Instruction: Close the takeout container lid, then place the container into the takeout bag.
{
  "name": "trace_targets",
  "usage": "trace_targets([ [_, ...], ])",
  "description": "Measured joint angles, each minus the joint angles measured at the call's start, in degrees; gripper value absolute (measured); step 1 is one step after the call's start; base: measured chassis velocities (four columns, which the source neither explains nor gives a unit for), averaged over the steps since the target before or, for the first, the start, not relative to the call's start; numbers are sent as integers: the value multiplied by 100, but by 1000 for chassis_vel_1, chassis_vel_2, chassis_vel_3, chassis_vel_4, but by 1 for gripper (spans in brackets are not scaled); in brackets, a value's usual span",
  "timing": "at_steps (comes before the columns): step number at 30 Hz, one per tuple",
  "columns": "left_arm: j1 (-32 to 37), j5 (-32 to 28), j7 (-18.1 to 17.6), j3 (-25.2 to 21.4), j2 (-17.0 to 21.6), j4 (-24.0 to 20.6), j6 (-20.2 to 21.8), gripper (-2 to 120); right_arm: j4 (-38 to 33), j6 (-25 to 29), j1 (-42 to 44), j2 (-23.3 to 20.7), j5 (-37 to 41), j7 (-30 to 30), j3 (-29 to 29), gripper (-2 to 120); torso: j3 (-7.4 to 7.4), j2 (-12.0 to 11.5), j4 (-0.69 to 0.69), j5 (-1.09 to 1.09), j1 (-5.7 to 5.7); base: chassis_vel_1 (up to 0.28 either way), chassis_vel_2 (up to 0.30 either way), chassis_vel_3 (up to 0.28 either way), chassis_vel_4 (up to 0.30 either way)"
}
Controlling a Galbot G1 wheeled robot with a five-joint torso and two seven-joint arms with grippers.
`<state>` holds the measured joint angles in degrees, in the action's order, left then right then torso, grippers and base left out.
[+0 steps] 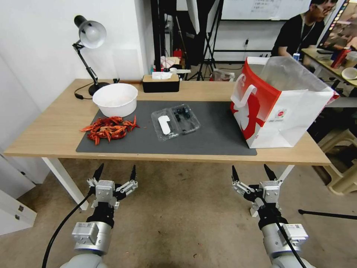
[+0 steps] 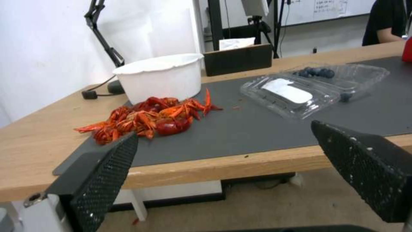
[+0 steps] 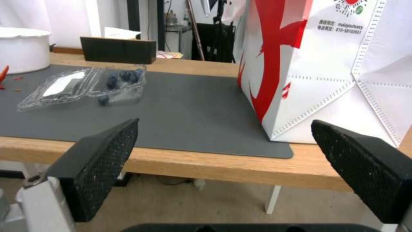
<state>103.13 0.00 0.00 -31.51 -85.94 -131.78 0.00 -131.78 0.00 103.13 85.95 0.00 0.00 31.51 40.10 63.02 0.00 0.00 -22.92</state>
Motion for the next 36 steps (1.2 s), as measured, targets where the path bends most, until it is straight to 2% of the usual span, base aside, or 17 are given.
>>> trace_targets([
  [20,-3,-22,0,3,8,0,14,100,0,0,3,4,0,-18,3,100,0,0,0,0,0,0,0,0,0],
  [22,-25,-136,19,17,59,-7,103,100,1,0,26,40,-2,-126,27,100,0,0,3,0,0,0,0,0,0],
  [24,-143,-642,128,112,292,-61,500,100,44,0,146,212,-18,-613,136,100,0,0,-1,0,0,0,0,0,0],
  [25,-143,-642,128,112,292,-61,500,100,44,0,146,212,-18,-613,136,100,0,0,-1,0,0,0,0,0,0],
  [28,-311,-1399,300,244,630,-132,1077,100,111,-1,321,470,-48,-1367,305,100,0,0,-2,0,0,0,0,0,0],
  [31,-337,-1630,424,279,683,-116,1153,100,132,-9,380,560,12,-1678,395,100,0,0,-2,0,0,0,0,0,0],
  [36,-342,-1670,440,266,695,-59,1121,100,117,-46,346,531,151,-1766,500,100,0,0,1,0,0,0,0,0,0],
])
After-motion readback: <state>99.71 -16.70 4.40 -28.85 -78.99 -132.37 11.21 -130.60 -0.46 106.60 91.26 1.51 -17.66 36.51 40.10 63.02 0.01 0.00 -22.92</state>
